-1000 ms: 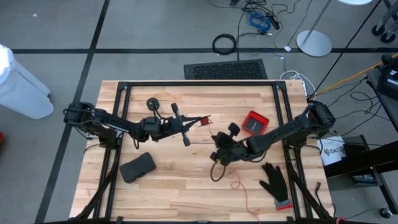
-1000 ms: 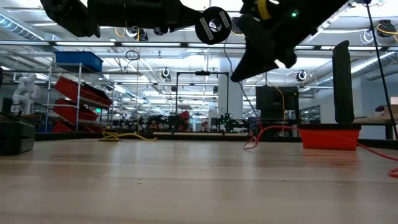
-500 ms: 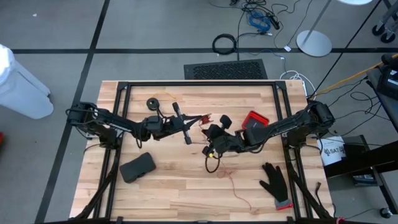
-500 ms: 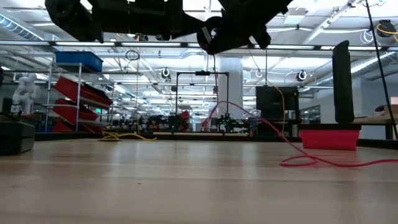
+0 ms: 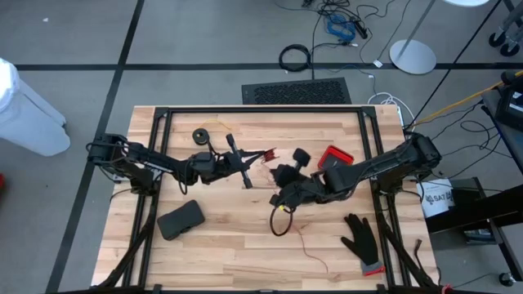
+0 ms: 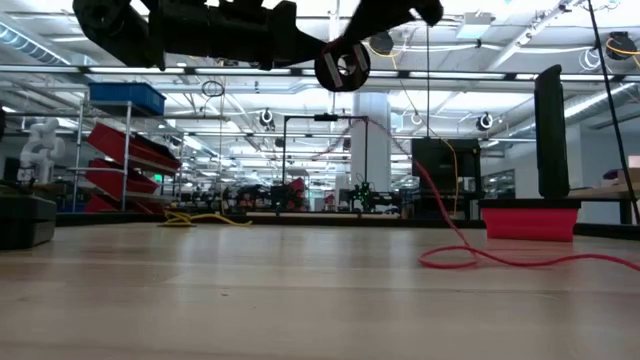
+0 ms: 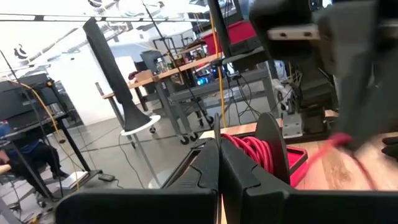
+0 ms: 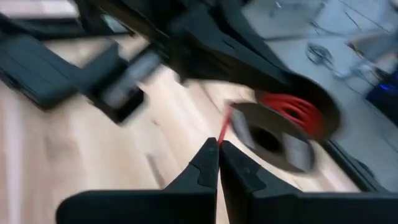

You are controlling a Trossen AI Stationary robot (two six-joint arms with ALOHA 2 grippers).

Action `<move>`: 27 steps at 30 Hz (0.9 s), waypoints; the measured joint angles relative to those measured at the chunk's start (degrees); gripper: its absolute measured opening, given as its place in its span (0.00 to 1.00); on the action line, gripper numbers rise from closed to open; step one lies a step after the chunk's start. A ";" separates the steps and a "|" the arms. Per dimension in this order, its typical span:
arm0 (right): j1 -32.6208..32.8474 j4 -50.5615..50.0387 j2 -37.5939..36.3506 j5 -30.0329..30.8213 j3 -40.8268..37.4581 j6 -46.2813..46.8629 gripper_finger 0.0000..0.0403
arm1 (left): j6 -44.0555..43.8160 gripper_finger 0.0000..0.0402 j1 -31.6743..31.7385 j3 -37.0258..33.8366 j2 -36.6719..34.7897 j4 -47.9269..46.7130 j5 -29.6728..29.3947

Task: Coil cords
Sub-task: Coil the red wire onto the black spool

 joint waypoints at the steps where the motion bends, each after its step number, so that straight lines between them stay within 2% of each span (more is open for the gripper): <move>1: -0.06 -4.15 -0.06 0.21 1.30 1.69 0.00 | 0.00 0.00 -0.04 0.00 0.00 0.00 0.02; 4: -0.55 -15.49 -0.08 1.82 4.48 6.44 0.00 | 0.00 0.00 -0.04 0.01 0.00 0.00 0.25; 6: -0.66 -19.47 -0.08 3.24 5.48 7.91 0.00 | 0.04 0.00 -0.04 0.02 0.00 -0.08 0.28; 15: -1.59 -22.22 -1.15 3.51 7.98 5.98 0.00 | 0.04 0.00 -0.04 0.00 0.02 -0.24 0.72; 22: -3.98 -30.42 -2.12 2.80 7.98 11.01 0.00 | -0.08 0.00 -0.22 0.02 0.02 -0.13 2.42; 27: -5.02 -31.37 -2.35 2.83 7.98 10.80 0.00 | -0.05 0.00 -0.27 0.02 0.02 0.24 2.40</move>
